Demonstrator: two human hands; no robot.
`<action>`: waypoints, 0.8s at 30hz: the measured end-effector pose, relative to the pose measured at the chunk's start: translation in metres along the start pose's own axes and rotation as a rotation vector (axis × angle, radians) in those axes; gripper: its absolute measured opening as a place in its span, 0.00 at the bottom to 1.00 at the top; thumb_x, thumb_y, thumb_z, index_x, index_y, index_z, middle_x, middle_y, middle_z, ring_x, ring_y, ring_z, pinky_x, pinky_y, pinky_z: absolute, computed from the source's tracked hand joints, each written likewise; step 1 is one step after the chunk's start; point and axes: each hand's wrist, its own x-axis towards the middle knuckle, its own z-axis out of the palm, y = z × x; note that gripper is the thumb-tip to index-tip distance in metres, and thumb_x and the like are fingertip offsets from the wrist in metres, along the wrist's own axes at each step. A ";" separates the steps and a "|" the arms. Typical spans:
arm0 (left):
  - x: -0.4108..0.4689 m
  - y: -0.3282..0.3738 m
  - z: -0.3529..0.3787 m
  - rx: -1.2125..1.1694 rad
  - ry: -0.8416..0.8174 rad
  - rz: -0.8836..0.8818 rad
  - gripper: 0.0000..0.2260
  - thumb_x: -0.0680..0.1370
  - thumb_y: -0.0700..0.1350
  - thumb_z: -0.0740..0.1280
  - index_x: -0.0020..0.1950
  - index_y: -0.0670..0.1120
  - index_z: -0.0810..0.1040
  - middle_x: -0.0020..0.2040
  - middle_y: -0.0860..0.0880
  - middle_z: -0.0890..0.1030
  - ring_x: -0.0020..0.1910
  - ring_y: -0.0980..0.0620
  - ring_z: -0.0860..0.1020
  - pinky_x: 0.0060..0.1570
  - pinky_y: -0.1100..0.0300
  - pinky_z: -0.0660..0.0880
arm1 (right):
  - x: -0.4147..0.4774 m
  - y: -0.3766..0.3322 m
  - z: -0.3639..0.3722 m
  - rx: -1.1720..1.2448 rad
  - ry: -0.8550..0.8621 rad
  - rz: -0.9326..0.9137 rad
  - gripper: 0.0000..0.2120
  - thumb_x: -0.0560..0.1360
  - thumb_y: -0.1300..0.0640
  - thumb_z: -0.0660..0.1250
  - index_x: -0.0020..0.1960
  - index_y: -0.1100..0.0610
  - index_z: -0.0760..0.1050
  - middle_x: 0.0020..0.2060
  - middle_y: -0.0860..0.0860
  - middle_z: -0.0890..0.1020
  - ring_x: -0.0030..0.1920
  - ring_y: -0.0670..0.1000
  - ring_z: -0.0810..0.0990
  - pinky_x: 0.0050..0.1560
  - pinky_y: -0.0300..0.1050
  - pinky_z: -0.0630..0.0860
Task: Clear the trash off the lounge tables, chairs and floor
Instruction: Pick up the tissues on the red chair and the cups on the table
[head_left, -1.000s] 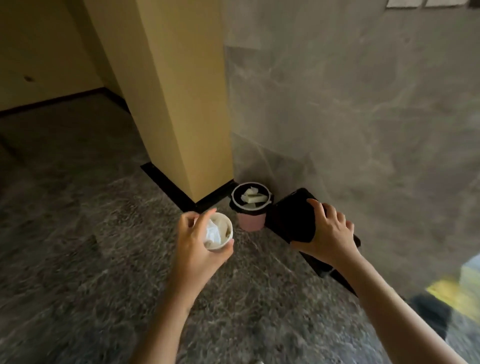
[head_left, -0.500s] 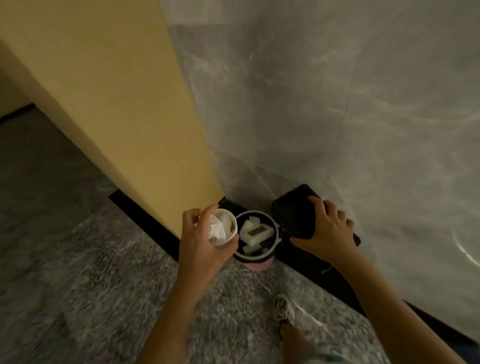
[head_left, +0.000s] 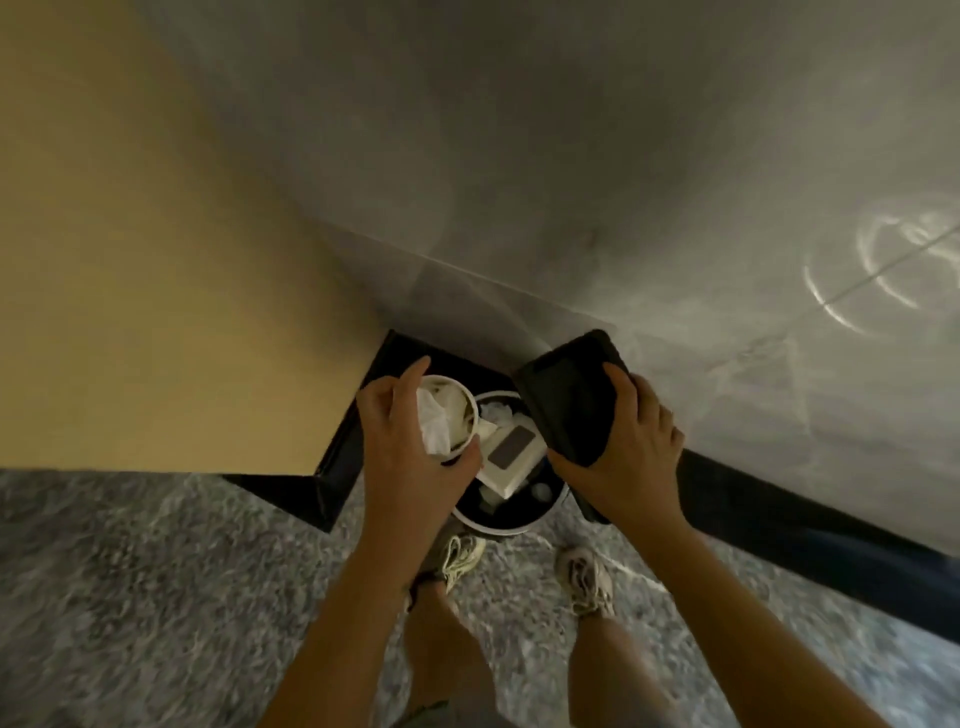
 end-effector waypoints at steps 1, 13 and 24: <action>0.009 -0.019 0.015 -0.021 -0.034 -0.020 0.37 0.61 0.40 0.80 0.67 0.42 0.68 0.58 0.38 0.68 0.53 0.62 0.62 0.56 0.83 0.57 | 0.005 0.003 0.020 0.005 0.021 0.066 0.47 0.61 0.40 0.74 0.73 0.51 0.55 0.70 0.57 0.62 0.67 0.62 0.63 0.65 0.60 0.60; 0.008 -0.209 0.191 -0.003 -0.356 -0.165 0.31 0.66 0.40 0.76 0.66 0.44 0.69 0.62 0.42 0.66 0.60 0.51 0.67 0.57 0.73 0.63 | 0.025 0.045 0.272 0.107 -0.047 0.641 0.49 0.60 0.41 0.75 0.73 0.50 0.53 0.70 0.56 0.61 0.68 0.62 0.62 0.66 0.60 0.59; -0.002 -0.278 0.255 0.147 -0.554 -0.125 0.30 0.68 0.42 0.75 0.68 0.44 0.68 0.67 0.39 0.64 0.65 0.40 0.65 0.56 0.51 0.72 | 0.044 0.067 0.339 0.117 -0.087 0.725 0.51 0.60 0.35 0.72 0.74 0.48 0.50 0.74 0.57 0.52 0.73 0.61 0.54 0.69 0.60 0.55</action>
